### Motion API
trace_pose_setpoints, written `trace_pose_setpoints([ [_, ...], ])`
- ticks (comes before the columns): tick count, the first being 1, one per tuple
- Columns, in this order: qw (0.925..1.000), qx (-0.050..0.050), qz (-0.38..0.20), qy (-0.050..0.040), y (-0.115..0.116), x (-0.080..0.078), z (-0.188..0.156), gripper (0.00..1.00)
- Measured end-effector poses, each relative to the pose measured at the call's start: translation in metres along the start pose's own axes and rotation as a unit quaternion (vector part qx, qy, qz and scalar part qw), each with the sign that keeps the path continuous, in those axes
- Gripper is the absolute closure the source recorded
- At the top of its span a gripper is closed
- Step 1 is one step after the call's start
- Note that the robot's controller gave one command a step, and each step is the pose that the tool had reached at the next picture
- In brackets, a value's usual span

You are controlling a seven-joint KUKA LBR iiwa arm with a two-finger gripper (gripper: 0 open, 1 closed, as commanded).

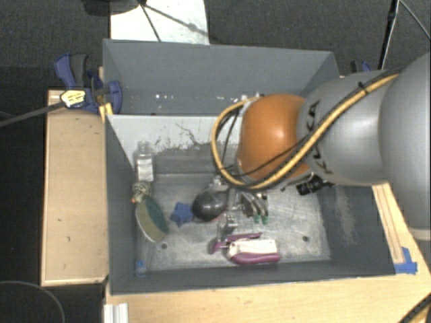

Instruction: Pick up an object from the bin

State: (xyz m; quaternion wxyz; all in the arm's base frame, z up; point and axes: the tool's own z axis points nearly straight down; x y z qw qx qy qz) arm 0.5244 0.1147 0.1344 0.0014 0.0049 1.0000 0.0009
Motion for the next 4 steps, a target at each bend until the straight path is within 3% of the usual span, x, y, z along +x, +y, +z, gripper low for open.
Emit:
trace_pose_setpoints([
  [1, 0.9997, 0.000, 0.025, -0.0007, -0.002, -0.002, 0.021, 0.00],
  [2, 0.9994, -0.001, 0.034, -0.0040, -0.058, -0.013, 0.062, 0.00],
  [3, 0.9994, -0.001, 0.034, -0.0057, -0.056, -0.013, 0.060, 1.00],
  [4, 0.9996, 0.000, 0.029, -0.0036, -0.065, -0.026, -0.041, 1.00],
])
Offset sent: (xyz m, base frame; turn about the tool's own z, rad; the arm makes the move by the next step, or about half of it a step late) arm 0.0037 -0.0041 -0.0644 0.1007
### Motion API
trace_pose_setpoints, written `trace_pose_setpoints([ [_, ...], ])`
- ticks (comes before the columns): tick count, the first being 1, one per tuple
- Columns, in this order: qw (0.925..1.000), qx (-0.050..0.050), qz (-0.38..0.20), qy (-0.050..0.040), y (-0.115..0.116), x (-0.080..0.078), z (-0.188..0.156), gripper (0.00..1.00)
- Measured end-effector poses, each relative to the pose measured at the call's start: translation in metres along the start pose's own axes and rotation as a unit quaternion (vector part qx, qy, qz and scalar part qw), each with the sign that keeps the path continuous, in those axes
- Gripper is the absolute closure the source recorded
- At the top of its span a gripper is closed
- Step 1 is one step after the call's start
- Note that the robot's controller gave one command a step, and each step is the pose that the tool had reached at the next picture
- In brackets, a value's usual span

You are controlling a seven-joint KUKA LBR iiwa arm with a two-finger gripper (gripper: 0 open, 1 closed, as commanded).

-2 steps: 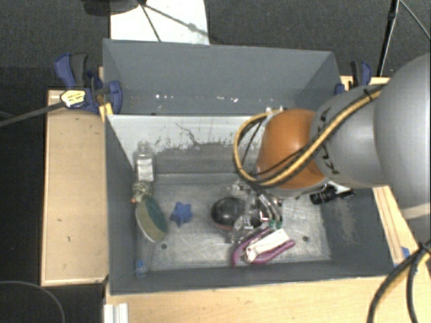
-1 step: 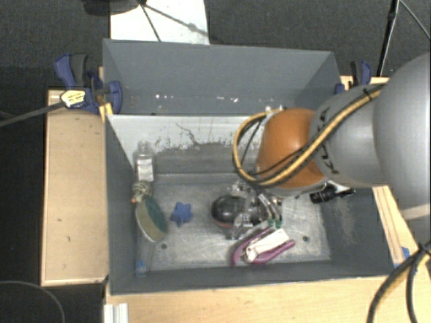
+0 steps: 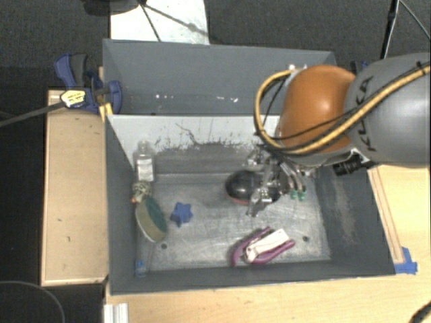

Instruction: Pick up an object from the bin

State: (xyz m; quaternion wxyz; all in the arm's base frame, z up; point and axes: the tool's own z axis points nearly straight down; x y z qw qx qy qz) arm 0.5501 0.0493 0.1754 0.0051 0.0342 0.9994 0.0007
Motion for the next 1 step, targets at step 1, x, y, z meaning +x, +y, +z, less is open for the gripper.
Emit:
trace_pose_setpoints([
  [1, 1.0000, 0.000, -0.007, 0.0003, 0.0053, 0.0072, -0.0784, 1.00],
])
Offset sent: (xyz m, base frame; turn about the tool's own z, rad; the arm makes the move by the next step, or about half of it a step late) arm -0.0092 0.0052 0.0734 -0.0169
